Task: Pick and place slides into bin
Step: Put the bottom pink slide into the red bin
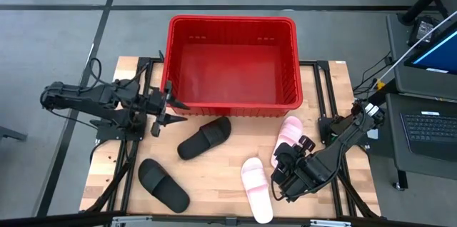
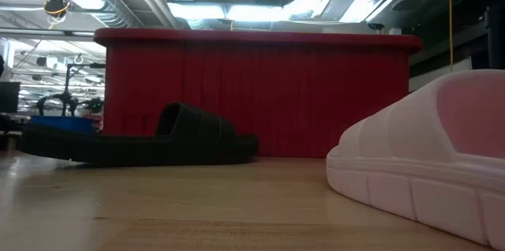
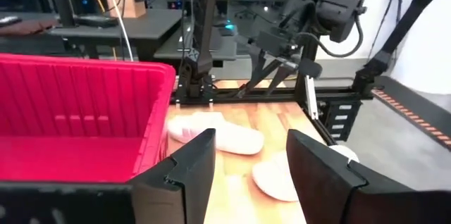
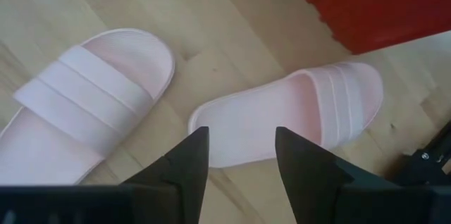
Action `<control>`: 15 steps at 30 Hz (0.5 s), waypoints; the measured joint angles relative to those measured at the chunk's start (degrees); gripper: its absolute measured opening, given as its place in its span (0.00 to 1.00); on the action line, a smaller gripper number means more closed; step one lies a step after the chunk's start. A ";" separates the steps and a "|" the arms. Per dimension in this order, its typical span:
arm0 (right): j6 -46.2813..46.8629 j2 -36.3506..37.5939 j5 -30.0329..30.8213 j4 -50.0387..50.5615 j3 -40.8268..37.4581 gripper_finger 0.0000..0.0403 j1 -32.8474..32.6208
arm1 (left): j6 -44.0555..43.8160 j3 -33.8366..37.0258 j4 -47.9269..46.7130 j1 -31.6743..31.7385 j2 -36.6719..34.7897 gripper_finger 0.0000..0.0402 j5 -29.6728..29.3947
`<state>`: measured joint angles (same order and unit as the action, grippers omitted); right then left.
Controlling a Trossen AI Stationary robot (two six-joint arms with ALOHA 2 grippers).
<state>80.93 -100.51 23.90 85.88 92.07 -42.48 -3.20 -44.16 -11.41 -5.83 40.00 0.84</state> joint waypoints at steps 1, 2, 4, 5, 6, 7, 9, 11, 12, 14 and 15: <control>0.00 0.00 0.00 -0.16 0.00 0.41 0.00 | -0.47 0.00 0.10 -0.24 0.02 0.42 -0.02; -0.02 -0.02 0.00 -0.26 0.00 0.41 0.00 | -0.61 0.00 0.44 -0.54 0.14 0.42 -0.02; -0.02 -0.02 0.00 -0.38 0.00 0.41 0.00 | -1.01 -0.02 0.90 -1.41 0.51 0.42 0.82; -0.04 -0.02 0.00 -0.67 0.00 0.41 0.00 | -1.48 -0.02 0.75 -1.92 0.64 0.42 1.87; -0.05 -0.01 0.00 -1.11 0.00 0.41 0.00 | -1.90 -0.02 0.74 -2.44 0.83 0.42 3.14; -0.08 -0.02 0.00 -1.51 0.00 0.41 0.00 | -2.01 -0.15 0.65 -2.94 0.99 0.42 4.00; -0.11 0.00 -0.01 -2.45 0.00 0.41 0.19 | -1.79 -0.98 -0.16 -4.08 1.77 0.42 4.29; -0.11 0.00 -0.04 -3.54 0.00 0.41 0.30 | -1.26 -2.28 -1.33 -5.38 2.76 0.42 4.27; -0.13 -0.01 -0.04 -4.13 0.00 0.41 0.33 | -0.94 -3.20 -2.12 -5.98 3.52 0.42 4.28; -0.13 -0.01 -0.05 -4.83 0.02 0.41 0.57 | -0.69 -5.35 -3.85 -7.02 5.76 0.42 4.29; -0.12 -0.01 -0.07 -5.36 0.02 0.41 0.70 | -0.76 -6.42 -5.03 -7.54 7.08 0.42 4.26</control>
<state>80.80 -100.52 23.83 80.52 92.09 -41.78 -3.96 -50.58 -16.44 -13.37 47.08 5.09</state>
